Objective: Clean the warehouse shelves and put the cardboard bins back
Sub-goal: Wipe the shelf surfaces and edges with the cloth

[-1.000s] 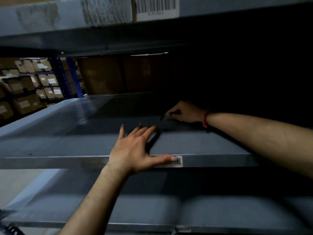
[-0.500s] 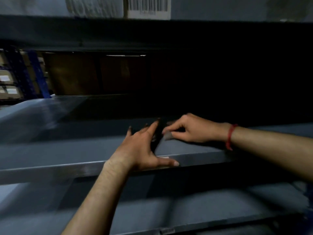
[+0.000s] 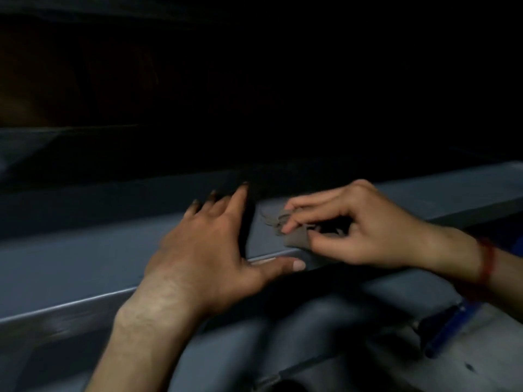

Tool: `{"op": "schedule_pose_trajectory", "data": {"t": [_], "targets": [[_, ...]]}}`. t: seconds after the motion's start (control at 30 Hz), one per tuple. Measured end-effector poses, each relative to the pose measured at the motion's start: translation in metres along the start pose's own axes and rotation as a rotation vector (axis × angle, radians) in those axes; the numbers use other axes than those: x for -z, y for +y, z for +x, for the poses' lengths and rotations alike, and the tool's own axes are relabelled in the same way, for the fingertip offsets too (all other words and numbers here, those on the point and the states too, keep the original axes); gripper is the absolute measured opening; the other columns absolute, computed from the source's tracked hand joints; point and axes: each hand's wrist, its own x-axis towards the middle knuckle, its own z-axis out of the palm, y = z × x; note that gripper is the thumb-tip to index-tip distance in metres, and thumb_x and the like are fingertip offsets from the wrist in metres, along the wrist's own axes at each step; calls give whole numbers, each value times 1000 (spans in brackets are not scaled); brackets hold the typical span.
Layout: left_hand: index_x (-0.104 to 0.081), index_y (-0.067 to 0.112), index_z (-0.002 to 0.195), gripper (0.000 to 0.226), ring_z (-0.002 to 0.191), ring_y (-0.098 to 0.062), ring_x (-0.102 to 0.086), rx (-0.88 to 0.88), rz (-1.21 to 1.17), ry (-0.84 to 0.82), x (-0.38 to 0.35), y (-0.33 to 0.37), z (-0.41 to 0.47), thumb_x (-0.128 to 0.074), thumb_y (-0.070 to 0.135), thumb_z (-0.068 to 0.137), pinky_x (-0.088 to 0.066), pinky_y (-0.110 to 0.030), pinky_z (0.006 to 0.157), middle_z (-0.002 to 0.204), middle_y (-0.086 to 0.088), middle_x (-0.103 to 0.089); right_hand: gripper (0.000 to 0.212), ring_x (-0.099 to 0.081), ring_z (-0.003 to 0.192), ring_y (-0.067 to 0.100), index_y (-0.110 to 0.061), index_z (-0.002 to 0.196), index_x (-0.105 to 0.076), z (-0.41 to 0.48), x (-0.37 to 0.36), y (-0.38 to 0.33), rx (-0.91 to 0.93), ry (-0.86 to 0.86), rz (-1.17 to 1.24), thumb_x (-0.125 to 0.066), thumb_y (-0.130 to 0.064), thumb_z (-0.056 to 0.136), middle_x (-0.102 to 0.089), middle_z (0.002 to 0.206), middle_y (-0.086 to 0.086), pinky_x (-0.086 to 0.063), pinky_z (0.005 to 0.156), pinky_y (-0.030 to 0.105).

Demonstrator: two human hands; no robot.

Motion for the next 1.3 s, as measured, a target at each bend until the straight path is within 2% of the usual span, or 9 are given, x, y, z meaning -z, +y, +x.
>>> {"op": "schedule_pose_trajectory", "data": {"t": [0.1, 0.2, 0.3, 0.5, 0.67, 0.87, 1.07, 1.2, 1.3], "targets": [[-2, 40, 156, 127, 151, -14, -17, 4, 74, -1, 1, 8, -1, -20, 104, 48, -8, -31, 124, 163, 13, -21, 29, -62, 114, -4, -21, 104, -79, -10, 7, 8, 33, -38, 59, -63, -20, 80, -73, 114, -5, -46, 98, 15], [-30, 39, 145, 121, 136, -24, -39, 40, 181, 10, -4, 24, 9, -18, 106, 44, -26, -44, 119, 145, 4, -41, 28, -64, 111, -3, -24, 107, -78, -3, 11, 22, 49, -64, 64, -62, -24, 83, -72, 116, -8, -47, 98, 15], [-35, 37, 140, 124, 128, -31, -43, 106, 233, -33, -8, 37, 17, -18, 107, 39, -29, -53, 115, 133, -2, -41, 29, -63, 111, -7, -26, 112, -76, 24, 13, 55, -5, -79, -25, -61, -26, 87, -71, 117, -16, -45, 100, 15], [-28, 44, 144, 128, 131, -23, -34, 167, 144, -10, -4, 34, 17, -32, 109, 34, -27, -44, 119, 142, 8, -34, 26, -60, 118, 3, -22, 121, -71, 114, 8, 136, -99, -178, -142, -64, -21, 96, -68, 124, -9, -43, 108, 29], [-29, 44, 143, 130, 136, -15, -38, 147, 79, 18, -6, 31, 19, -37, 110, 31, -21, -46, 122, 144, 14, -38, 28, -62, 113, 3, -25, 119, -72, 110, 10, 128, -50, -214, -175, -58, -13, 98, -70, 120, -10, -46, 104, 33], [-15, 44, 154, 137, 146, -1, -24, 108, 23, -27, -3, 35, 22, -43, 109, 37, -15, -45, 124, 158, 24, -25, 30, -61, 117, -2, -24, 115, -73, 1, 39, 57, 223, -246, 37, -57, -19, 91, -67, 123, -10, -42, 103, 16], [-32, 46, 150, 127, 138, 14, -18, 117, 22, 5, 2, 43, 19, -53, 103, 38, -11, -48, 125, 148, 33, -28, 31, -58, 120, -3, -26, 121, -70, 34, 43, 105, 269, -321, 11, -58, -14, 96, -67, 126, -15, -39, 108, 18], [-48, 38, 143, 116, 136, 10, -36, 122, 39, 48, 1, 47, 14, -61, 98, 44, -15, -42, 124, 146, 25, -45, 32, -61, 119, 8, -26, 124, -69, 95, 38, 172, 137, -292, -109, -55, -13, 99, -67, 127, -9, -44, 108, 36], [-55, 32, 140, 108, 133, 8, -43, 110, 109, 63, 1, 47, 11, -61, 96, 53, -18, -38, 123, 144, 21, -51, 33, -61, 119, 11, -30, 126, -67, 96, 41, 172, 140, -300, -131, -53, -18, 99, -66, 129, -10, -44, 108, 35]]}}
